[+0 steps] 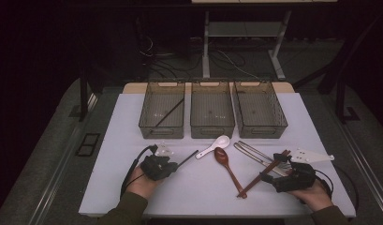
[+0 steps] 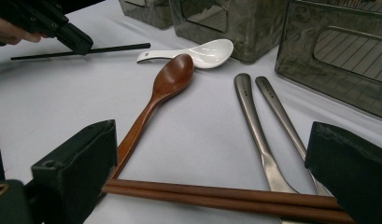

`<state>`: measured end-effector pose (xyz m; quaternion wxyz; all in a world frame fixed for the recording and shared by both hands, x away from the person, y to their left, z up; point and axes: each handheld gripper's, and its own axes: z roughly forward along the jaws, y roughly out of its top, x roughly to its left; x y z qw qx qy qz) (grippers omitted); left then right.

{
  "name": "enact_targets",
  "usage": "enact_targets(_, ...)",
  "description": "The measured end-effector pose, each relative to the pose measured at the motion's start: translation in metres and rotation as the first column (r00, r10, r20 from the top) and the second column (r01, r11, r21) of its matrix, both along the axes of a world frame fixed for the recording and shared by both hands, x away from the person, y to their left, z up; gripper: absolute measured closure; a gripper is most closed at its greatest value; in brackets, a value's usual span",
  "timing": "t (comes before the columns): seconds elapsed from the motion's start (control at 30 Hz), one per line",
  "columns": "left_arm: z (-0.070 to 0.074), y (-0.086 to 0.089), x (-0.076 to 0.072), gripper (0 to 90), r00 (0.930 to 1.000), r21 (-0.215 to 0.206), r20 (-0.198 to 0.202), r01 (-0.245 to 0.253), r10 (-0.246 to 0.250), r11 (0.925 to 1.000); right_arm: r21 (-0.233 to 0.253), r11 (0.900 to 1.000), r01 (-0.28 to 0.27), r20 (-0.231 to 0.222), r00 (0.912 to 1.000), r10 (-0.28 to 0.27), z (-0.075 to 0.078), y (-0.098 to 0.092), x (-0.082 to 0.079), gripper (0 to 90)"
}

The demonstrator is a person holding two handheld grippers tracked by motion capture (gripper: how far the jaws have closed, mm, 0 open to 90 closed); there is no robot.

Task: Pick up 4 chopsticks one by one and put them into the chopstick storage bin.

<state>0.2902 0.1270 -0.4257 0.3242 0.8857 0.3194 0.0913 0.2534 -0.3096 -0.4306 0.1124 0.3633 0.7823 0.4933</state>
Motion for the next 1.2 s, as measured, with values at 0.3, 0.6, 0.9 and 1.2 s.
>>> enact_targets(0.3, 0.01, 0.006, -0.002, 85.2, 0.9999, -0.023, 0.003, 0.014, -0.014, 0.9996, -0.004, 1.0, -0.007, 0.002, 1.0, 0.007, 0.0, 0.0, 0.0, 2.8)
enact_targets(0.6, 0.021, 0.006, 0.003, 85.2, 0.9995, -0.043, 0.014, 0.03, -0.029, 0.9986, 0.004, 1.0, -0.008, -0.003, 1.0, 0.008, -0.001, -0.001, 0.002, 2.8)
enact_targets(0.9, 0.035, 0.014, 0.015, 85.2, 0.9995, -0.078, 0.027, 0.016, -0.014, 0.9969, 0.007, 1.0, -0.01, 0.0, 1.0, 0.01, -0.001, 0.0, 0.002, 2.8)
enact_targets(1.2, 0.048, 0.015, 0.03, 85.2, 0.9992, -0.088, 0.041, 0.005, -0.001, 0.9961, 0.004, 1.0, -0.008, 0.0, 1.0, 0.008, 0.0, 0.001, 0.004, 2.8)
